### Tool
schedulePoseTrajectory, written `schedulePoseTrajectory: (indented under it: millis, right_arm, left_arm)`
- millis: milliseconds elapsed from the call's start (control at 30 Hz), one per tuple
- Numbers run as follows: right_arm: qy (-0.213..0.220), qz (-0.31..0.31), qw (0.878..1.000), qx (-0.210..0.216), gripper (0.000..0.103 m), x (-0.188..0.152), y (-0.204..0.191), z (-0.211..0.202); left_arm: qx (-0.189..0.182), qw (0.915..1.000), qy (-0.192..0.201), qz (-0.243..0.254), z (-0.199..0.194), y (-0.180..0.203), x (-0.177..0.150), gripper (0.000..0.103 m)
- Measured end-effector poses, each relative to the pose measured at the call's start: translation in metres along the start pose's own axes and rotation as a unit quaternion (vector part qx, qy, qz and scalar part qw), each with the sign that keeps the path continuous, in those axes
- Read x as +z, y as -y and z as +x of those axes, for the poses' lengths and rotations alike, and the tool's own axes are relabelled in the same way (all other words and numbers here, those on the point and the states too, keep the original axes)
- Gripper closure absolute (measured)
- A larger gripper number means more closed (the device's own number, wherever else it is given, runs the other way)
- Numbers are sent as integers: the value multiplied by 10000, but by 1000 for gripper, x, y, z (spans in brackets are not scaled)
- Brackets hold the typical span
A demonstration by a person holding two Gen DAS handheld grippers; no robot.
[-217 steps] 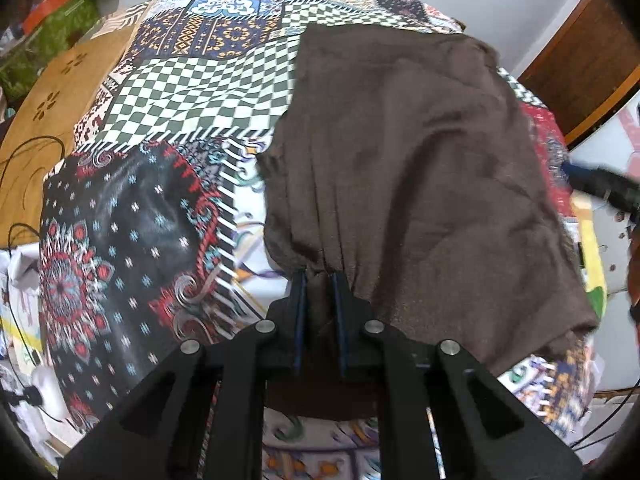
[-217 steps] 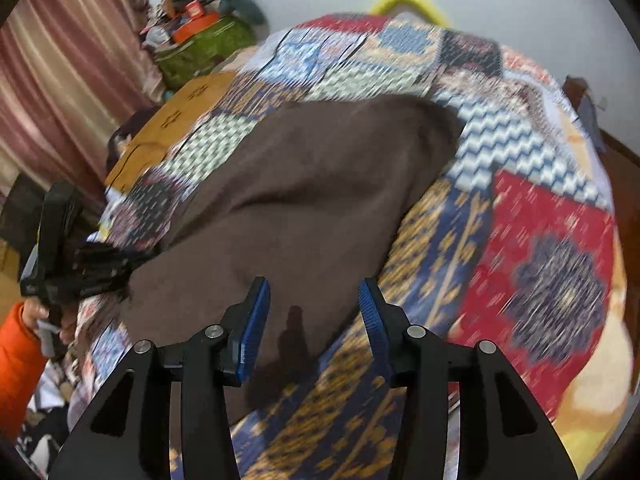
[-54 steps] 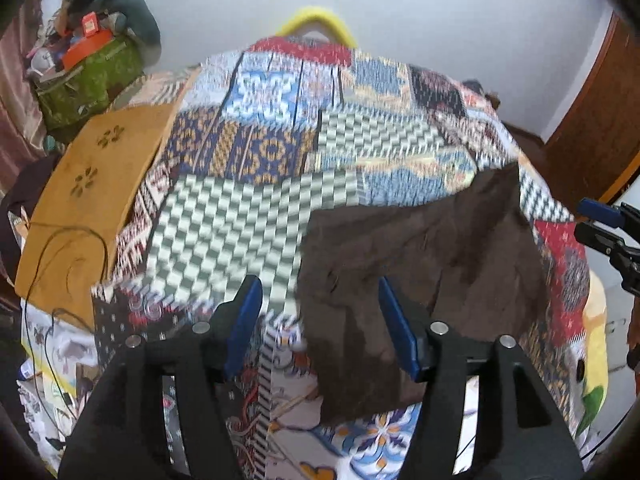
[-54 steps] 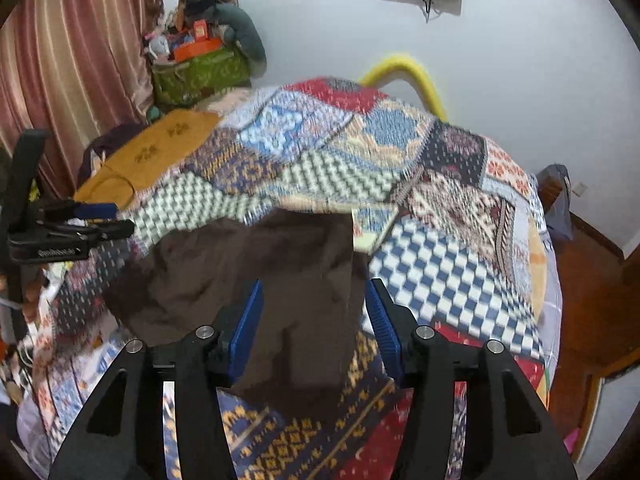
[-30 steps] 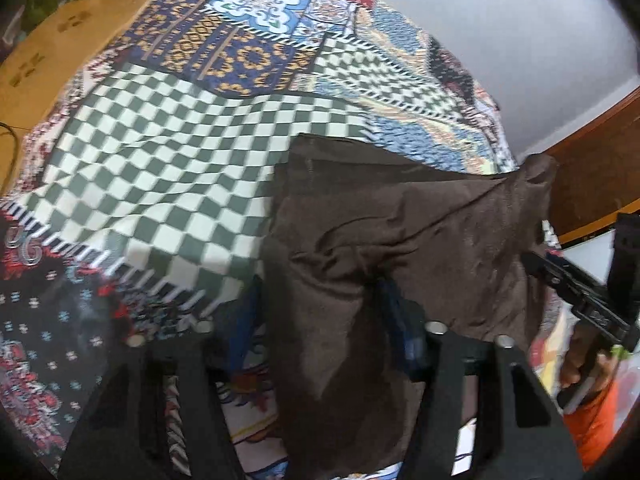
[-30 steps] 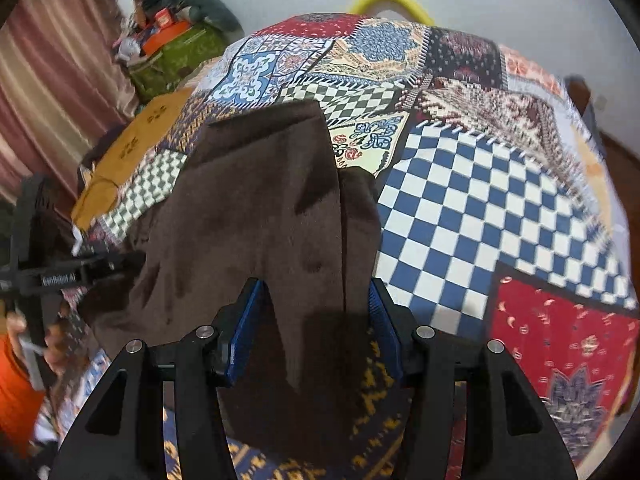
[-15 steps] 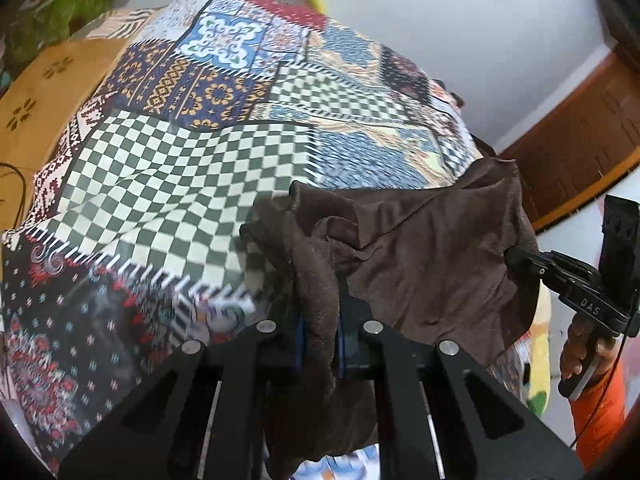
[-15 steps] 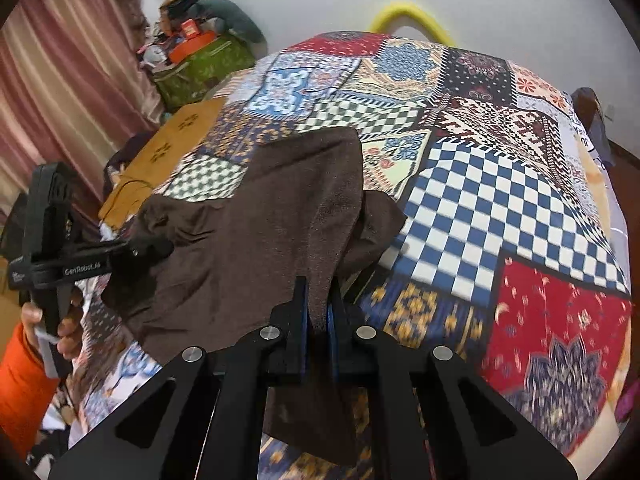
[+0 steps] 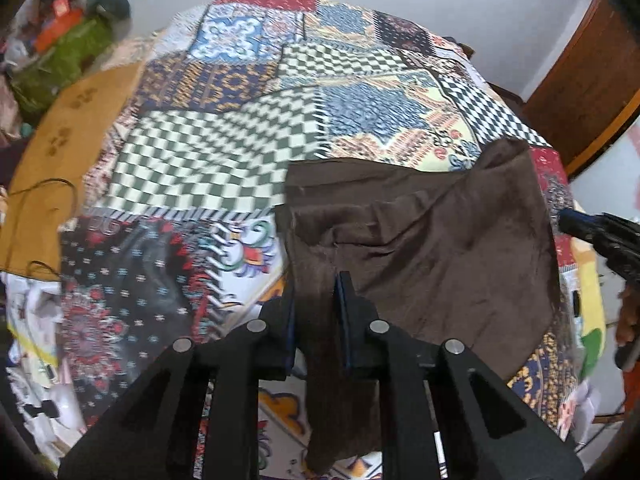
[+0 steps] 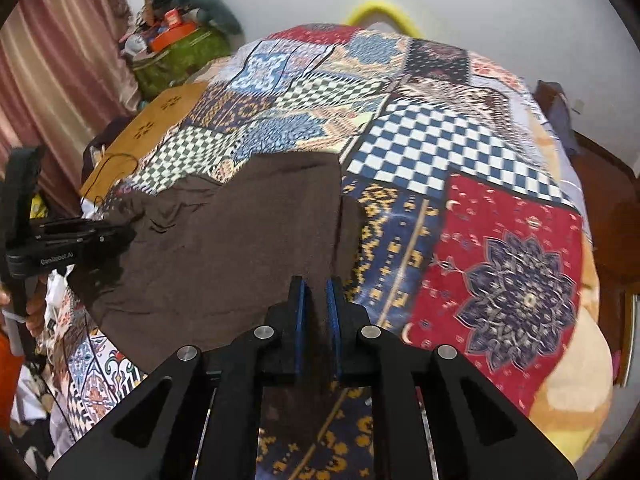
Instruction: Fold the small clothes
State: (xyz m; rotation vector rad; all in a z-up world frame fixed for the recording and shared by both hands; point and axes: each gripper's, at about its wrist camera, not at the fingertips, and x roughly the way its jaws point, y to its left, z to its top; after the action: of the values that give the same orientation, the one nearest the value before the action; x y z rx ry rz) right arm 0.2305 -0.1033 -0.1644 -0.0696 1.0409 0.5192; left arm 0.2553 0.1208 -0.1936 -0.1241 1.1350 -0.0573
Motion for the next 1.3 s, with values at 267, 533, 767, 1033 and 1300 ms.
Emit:
schedulePoseTrajectory:
  millis: [267,533,767,1033,1300]
  right_arm:
    - [516,-529,9971,186,61,9,-36,-25]
    - [157,-782,9957,481,59,16,-70,30]
    - [-225,-869,9956,270,59,6,-65,63]
    - [-160,-640,9978,47,59,-6,-40,44]
    - [-197,-615,9975,278,59,-22,-51,31]
  left_arm:
    - [-211,9982,558,85,-37,9,3,63]
    - [-458,9983,156,315,-1,33,4,59]
    - [-120,9997,35,219,34,23,5,59]
    - [129,9994,288,-136,17,-5,6,59]
    - [15,9994,335,60,-5,7,-21,53]
